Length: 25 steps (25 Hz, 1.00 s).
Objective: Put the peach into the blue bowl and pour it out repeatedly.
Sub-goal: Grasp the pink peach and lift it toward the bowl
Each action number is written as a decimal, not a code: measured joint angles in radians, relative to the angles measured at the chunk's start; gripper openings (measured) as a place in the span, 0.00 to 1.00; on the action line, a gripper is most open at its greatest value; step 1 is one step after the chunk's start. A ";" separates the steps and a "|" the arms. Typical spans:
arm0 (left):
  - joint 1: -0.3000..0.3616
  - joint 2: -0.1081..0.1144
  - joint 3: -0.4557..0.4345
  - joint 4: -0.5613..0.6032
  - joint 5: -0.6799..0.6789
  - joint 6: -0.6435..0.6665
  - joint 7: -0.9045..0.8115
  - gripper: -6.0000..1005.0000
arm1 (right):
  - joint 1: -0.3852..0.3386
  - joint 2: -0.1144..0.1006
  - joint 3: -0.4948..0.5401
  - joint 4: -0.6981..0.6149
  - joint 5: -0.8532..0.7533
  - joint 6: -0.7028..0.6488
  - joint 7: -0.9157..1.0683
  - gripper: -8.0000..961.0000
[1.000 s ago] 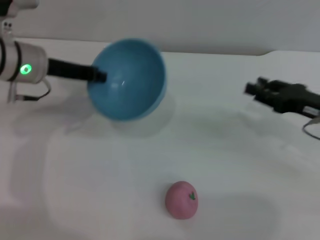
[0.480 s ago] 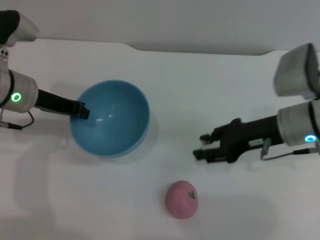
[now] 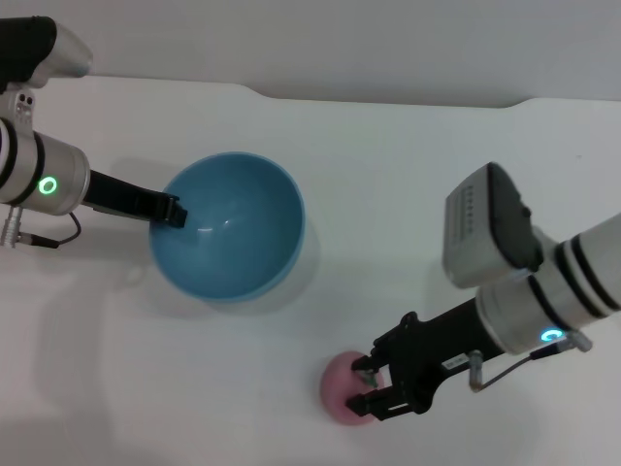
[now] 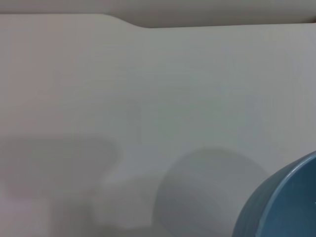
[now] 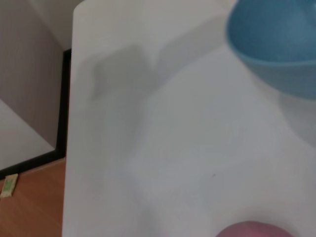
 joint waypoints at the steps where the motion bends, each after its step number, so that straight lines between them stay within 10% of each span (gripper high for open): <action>1: -0.003 -0.001 0.004 -0.003 0.000 -0.002 0.000 0.01 | 0.000 0.000 -0.021 0.001 0.011 0.015 0.000 0.45; 12: -0.015 -0.003 0.014 -0.006 -0.002 -0.006 0.000 0.01 | 0.000 0.007 -0.312 0.007 0.138 0.294 0.010 0.44; 18: -0.019 -0.003 0.014 -0.003 -0.002 -0.004 0.000 0.01 | -0.004 0.002 -0.302 0.002 0.142 0.308 -0.018 0.44; 25: -0.030 -0.003 0.014 -0.005 -0.001 -0.003 0.000 0.01 | -0.055 -0.002 -0.136 -0.006 0.158 0.278 -0.063 0.20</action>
